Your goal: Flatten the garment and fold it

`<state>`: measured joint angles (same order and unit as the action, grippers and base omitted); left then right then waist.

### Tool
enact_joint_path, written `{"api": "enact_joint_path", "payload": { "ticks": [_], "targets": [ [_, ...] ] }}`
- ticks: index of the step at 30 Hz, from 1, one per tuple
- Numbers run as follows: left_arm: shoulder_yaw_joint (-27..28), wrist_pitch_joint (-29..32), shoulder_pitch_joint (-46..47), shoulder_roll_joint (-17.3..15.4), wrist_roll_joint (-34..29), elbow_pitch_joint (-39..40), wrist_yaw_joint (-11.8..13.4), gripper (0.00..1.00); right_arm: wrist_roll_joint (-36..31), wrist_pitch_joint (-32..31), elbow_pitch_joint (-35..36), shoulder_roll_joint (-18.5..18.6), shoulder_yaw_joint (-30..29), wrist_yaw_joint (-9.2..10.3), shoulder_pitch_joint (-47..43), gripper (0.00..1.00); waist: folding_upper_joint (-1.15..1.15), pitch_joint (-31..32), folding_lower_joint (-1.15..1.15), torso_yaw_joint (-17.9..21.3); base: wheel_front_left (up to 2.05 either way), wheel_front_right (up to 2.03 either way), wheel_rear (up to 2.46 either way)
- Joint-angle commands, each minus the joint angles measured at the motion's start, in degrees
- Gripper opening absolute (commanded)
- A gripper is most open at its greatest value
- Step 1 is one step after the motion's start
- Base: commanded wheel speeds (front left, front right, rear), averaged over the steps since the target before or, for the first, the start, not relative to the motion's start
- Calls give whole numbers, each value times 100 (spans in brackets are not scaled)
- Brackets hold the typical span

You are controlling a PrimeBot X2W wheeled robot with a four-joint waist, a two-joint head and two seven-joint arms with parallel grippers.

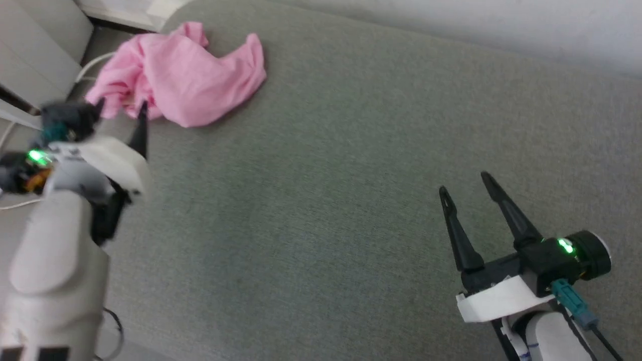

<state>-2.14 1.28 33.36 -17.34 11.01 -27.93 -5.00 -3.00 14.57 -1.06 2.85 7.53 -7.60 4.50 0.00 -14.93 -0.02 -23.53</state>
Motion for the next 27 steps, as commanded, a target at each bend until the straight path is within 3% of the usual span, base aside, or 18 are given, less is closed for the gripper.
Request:
{"api": "enact_joint_path", "payload": {
  "ticks": [1, 6, 12, 18, 27],
  "targets": [
    [-85, 194, 347, -231, -23, -198, -100, 100, -26, -20, 116, 3, -2, 11, 151, 100, 0, -758, 2, 611, 0, 0, 0],
    [-345, 864, 1258, -828, 293, -830, -236, 100, -128, -60, 369, 3, 110, 11, 362, 100, 0, -1257, 2, 941, 0, 0, 0],
    [-1122, 2225, 1846, -1502, 1732, -1204, -246, 100, -136, -50, 512, 3, 153, 11, 557, 100, 0, -1652, 2, 1356, 0, 0, 0],
    [-1375, 3273, 2104, -2215, 2799, -1429, -247, 100, -43, -7, 509, 3, 106, 11, 614, 100, 0, -1920, 2, 1715, 0, 0, 0],
    [-1505, 4676, 1913, -2602, 4059, -1721, -248, 100, -3, 33, 502, 3, 74, 11, 627, 100, 0, -2094, 2, 1833, 0, 0, 0]
  ]
}}
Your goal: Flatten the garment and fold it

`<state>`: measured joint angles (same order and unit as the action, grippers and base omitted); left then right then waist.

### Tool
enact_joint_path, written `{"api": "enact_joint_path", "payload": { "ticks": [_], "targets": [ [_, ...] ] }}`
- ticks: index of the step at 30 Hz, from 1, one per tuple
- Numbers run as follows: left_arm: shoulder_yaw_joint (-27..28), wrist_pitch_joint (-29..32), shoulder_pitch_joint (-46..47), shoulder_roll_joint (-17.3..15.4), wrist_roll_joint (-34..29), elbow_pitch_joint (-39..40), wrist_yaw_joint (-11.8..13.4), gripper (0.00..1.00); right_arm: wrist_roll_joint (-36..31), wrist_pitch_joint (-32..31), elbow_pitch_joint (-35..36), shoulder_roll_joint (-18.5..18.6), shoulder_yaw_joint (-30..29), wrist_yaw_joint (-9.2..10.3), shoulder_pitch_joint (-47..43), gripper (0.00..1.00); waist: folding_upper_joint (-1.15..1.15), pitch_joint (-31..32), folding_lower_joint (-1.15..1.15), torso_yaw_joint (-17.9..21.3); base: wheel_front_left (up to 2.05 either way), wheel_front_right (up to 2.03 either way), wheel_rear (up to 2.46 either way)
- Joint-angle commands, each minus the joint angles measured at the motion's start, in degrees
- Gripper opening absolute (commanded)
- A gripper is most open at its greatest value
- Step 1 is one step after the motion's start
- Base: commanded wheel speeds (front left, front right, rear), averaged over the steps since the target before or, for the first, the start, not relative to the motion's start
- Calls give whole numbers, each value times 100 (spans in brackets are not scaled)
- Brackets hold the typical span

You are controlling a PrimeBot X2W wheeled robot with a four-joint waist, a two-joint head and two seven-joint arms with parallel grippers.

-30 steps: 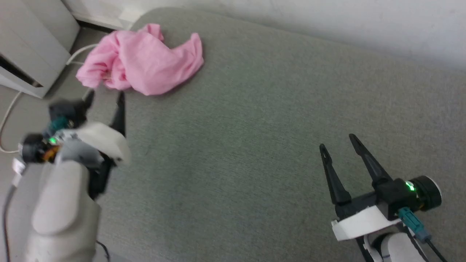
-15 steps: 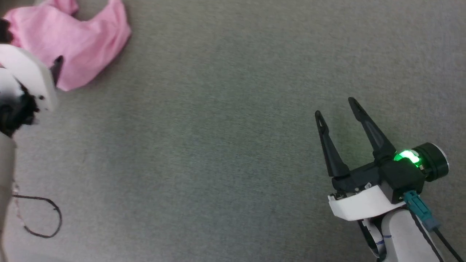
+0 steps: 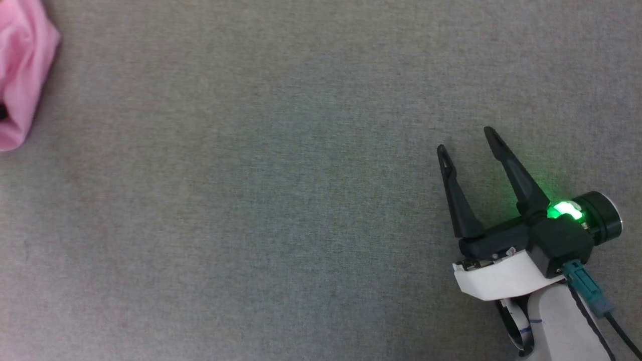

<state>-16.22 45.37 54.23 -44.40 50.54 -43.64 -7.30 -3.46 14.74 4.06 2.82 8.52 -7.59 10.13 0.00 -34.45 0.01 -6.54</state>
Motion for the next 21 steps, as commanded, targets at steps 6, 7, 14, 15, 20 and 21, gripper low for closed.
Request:
{"api": "enact_joint_path", "payload": {
  "ticks": [6, 7, 14, 15, 20, 21],
  "targets": [
    [-63, 476, -346, 126, 530, -99, -18, 0, 6, 23, -74, 6, -125, 10, 101, 100, 0, -36, -1, 50, 0, 0, 0],
    [-51, 376, -364, 104, 523, -114, -18, 0, -3, 23, -88, 6, -133, 10, 107, 100, 0, 12, -1, 33, 0, 0, 0],
    [-65, -715, -423, -7, 355, -4, -18, 0, 44, 25, -211, 6, -165, 10, 89, 100, 0, 562, -1, -42, 0, 0, 0],
    [-28, -985, -404, -40, 316, -7, -18, 0, 49, 25, -234, 6, -166, 10, 69, 100, 0, 673, -1, -47, 0, 0, 0],
    [53, -2328, -175, -98, -70, -116, 11, 0, 152, 25, -347, 6, -300, 10, -99, 100, 0, 1404, -1, -84, 0, 0, 0],
    [9, -2539, -132, -112, -178, -101, 8, 0, 184, 25, -370, 6, -332, 10, -138, 100, 0, 1541, -1, -91, 0, 0, 0]
  ]
}}
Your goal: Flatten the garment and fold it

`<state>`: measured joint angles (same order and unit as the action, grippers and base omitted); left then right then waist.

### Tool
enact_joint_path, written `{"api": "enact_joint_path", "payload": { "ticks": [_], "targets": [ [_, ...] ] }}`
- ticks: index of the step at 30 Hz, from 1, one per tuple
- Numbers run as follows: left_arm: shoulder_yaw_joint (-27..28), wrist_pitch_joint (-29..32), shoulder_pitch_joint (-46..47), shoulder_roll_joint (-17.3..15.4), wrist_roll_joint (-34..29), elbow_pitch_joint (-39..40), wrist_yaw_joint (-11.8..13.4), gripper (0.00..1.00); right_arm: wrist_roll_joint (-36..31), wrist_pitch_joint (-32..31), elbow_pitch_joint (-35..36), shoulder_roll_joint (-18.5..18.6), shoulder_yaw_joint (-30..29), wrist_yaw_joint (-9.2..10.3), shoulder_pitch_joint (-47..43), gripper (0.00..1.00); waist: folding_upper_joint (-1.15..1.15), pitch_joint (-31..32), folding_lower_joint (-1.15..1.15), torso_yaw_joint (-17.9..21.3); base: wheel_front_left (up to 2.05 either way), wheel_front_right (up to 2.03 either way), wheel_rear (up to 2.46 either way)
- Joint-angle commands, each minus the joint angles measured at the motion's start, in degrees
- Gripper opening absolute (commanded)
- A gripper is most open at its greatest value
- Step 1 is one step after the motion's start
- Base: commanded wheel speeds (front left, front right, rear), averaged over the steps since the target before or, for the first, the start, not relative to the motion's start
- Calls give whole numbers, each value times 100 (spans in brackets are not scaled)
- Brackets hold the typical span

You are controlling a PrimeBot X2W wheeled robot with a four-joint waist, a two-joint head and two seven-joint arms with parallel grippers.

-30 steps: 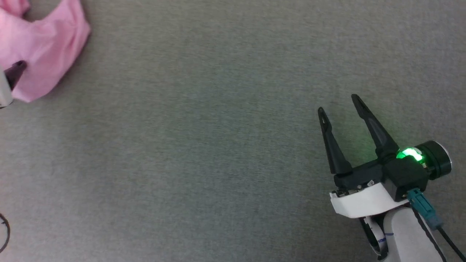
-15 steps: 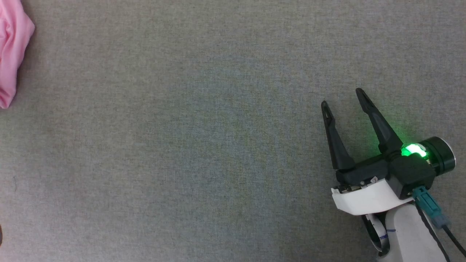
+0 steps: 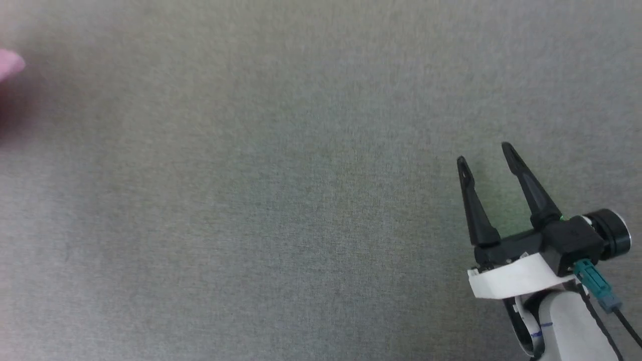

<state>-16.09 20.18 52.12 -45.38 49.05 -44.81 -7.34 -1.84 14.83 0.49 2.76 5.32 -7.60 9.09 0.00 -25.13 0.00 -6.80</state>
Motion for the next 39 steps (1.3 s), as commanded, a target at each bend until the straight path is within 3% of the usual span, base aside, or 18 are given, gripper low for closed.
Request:
{"api": "enact_joint_path", "payload": {
  "ticks": [1, 11, 16, 18, 25, 30, 39],
  "targets": [
    [-62, -189, 112, -13, -121, 57, 8, 0, 46, 16, -38, 11, -50, 11, -68, 100, 0, 729, 0, -70, 0, 0, 0],
    [-902, -1337, 120, 186, -717, 1275, -12, 0, 218, 17, -123, 11, -706, 11, -195, 100, 0, 1698, 0, -41, 0, 0, 0],
    [-1128, -1771, -35, 412, -899, 2054, -5, 0, 260, 17, -165, 11, -848, 11, -284, 100, 0, 2019, 0, 130, 0, 0, 0],
    [-1188, -1876, -110, 560, -955, 2417, 106, 0, 279, 17, -182, 11, -887, 11, -344, 100, 0, 2130, 0, 219, 0, 0, 0],
    [-1509, -1910, -410, 1088, -1084, 3568, 489, 0, 318, 17, -223, 11, -913, 11, -548, 100, 0, 2291, 0, 627, 0, 0, 0],
    [-1842, -1860, -731, 1570, -1067, 3920, 697, 0, 372, 17, -186, 11, -968, 11, -660, 100, 0, 2264, 0, 1005, 0, 0, 0],
    [-2739, -1539, -1606, 2157, -954, 3523, 609, 0, 511, 17, -147, 11, -951, 11, -655, 100, 0, 1872, 0, 1643, 0, 0, 0]
  ]
}}
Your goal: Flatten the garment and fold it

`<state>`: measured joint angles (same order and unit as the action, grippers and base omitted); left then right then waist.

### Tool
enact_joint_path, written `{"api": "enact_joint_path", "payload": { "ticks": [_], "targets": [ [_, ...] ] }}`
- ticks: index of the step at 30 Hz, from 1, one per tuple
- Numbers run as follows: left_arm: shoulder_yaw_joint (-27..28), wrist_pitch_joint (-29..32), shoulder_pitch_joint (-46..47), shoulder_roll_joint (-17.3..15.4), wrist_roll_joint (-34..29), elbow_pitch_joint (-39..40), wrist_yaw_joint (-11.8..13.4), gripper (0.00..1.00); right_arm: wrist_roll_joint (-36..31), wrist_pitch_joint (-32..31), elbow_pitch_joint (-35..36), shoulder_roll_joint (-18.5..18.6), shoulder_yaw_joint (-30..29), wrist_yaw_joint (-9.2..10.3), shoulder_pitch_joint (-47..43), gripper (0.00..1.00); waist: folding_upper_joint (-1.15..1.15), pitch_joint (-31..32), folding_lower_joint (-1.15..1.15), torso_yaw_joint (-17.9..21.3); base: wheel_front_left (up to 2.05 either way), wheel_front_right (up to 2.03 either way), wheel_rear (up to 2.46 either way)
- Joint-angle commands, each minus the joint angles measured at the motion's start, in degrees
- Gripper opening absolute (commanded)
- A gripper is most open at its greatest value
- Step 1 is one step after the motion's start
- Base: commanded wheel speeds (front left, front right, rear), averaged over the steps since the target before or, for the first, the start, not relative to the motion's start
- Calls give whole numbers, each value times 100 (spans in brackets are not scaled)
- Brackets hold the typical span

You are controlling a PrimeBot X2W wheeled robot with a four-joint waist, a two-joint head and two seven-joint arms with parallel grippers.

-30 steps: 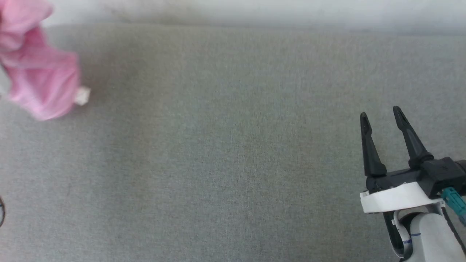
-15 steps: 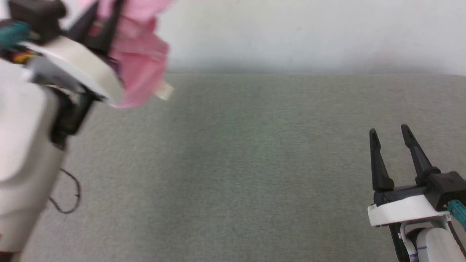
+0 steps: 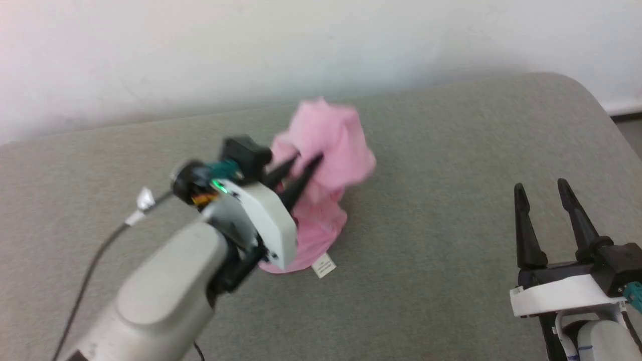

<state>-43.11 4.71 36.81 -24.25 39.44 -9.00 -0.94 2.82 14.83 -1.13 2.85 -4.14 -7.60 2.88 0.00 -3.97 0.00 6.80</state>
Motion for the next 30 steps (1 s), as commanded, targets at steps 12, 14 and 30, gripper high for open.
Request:
{"api": "enact_joint_path", "payload": {
  "ticks": [12, 14, 30],
  "targets": [
    [-971, 310, -349, 597, -153, -1680, -371, 0, 141, 17, -305, 3, 227, 11, 135, 100, 0, -728, 0, 497, 0, 0, 0],
    [-997, 192, -335, 698, -155, -1839, -397, 57, 145, 17, -356, 3, 236, 11, 135, 100, 0, -692, 0, 429, 0, 0, 0],
    [-379, -1051, -756, 497, 103, -1343, -26, 100, -104, 17, -570, 3, 41, 11, -223, 100, 0, 335, 0, -612, 0, 0, 0]
  ]
}}
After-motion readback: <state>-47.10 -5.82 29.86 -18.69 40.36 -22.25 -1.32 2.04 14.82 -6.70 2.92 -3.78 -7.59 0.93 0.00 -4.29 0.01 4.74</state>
